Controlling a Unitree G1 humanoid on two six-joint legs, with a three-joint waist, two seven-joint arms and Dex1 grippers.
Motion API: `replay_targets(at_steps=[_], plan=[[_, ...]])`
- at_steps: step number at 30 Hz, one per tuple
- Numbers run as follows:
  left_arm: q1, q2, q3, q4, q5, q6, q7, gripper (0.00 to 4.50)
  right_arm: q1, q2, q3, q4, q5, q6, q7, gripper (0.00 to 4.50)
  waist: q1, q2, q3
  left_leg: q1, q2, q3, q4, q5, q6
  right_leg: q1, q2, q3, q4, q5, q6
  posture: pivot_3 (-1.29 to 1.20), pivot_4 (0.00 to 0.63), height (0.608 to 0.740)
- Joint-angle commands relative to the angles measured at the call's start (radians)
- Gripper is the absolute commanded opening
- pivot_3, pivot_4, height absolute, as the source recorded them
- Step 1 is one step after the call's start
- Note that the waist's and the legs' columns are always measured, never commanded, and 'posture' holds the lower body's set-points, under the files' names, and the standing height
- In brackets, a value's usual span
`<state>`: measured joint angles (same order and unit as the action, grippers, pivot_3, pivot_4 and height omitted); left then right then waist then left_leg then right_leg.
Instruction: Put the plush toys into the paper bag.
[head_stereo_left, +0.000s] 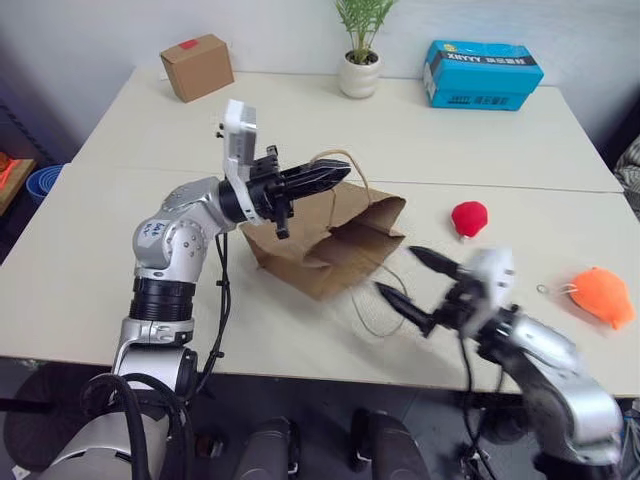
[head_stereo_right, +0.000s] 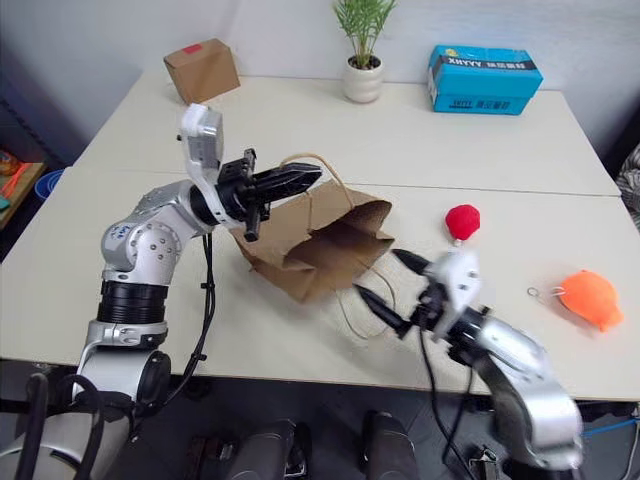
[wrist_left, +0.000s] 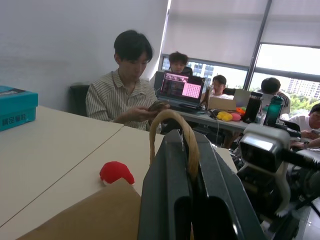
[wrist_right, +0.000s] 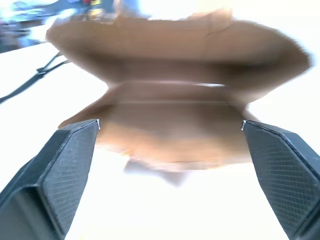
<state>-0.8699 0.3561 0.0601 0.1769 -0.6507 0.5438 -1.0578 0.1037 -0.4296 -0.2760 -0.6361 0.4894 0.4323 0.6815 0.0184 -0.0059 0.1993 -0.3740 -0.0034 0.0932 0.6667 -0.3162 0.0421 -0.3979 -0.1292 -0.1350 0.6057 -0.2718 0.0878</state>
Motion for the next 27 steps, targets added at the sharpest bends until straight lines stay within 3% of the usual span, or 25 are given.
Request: replay_targets(at_steps=[1,6,12,18,26,27], plan=[[-0.018,0.001,0.011,-0.011,-0.001,-0.026,-0.014,0.00,0.164,-0.006,-0.224,-0.074,0.019,-0.086,-0.019,4.48,0.007,0.000,0.000,0.000,0.000,0.000,0.000,0.000,0.000,0.000,0.000,0.000,0.000,0.000,0.000,0.00,0.150,0.740],[0.001,0.000,0.001,-0.034,0.001,-0.020,-0.016,0.00,0.508,0.062,-0.549,0.027,-0.008,-0.280,0.035,4.48,0.015,0.000,0.000,0.000,0.000,0.001,-0.001,0.000,0.001,0.000,0.000,0.001,-0.001,0.000,0.000,0.00,0.150,0.740],[-0.002,0.024,0.006,-0.025,0.022,-0.037,-0.018,0.00,0.643,0.056,-0.686,0.159,0.003,-0.353,0.030,4.48,-0.001,0.001,0.000,0.005,0.001,0.004,-0.002,-0.004,0.001,0.002,-0.002,0.006,-0.005,0.000,0.001,0.00,0.150,0.740],[-0.009,0.025,-0.007,-0.028,0.037,-0.049,-0.027,0.00,0.529,-0.182,-0.621,0.253,-0.040,-0.204,0.010,4.48,-0.013,0.001,0.000,0.006,0.004,0.005,-0.002,-0.005,0.000,0.001,-0.002,0.007,-0.005,0.000,0.000,0.00,0.150,0.740],[-0.005,0.027,-0.022,-0.052,0.044,-0.043,-0.016,0.00,0.089,-0.480,-0.331,0.677,-0.208,-0.064,-0.034,4.48,0.003,0.002,0.000,0.004,0.002,0.005,0.000,-0.003,0.001,0.000,-0.002,0.006,-0.003,0.000,0.000,0.00,0.150,0.740],[-0.009,0.029,-0.021,-0.054,0.042,-0.040,-0.015,0.00,0.057,-0.507,-0.293,0.717,-0.211,-0.015,-0.012,4.31,0.008,0.002,0.000,0.004,0.002,0.005,0.000,-0.003,0.001,0.000,-0.002,0.006,-0.003,0.000,0.000,0.00,0.150,0.740]])
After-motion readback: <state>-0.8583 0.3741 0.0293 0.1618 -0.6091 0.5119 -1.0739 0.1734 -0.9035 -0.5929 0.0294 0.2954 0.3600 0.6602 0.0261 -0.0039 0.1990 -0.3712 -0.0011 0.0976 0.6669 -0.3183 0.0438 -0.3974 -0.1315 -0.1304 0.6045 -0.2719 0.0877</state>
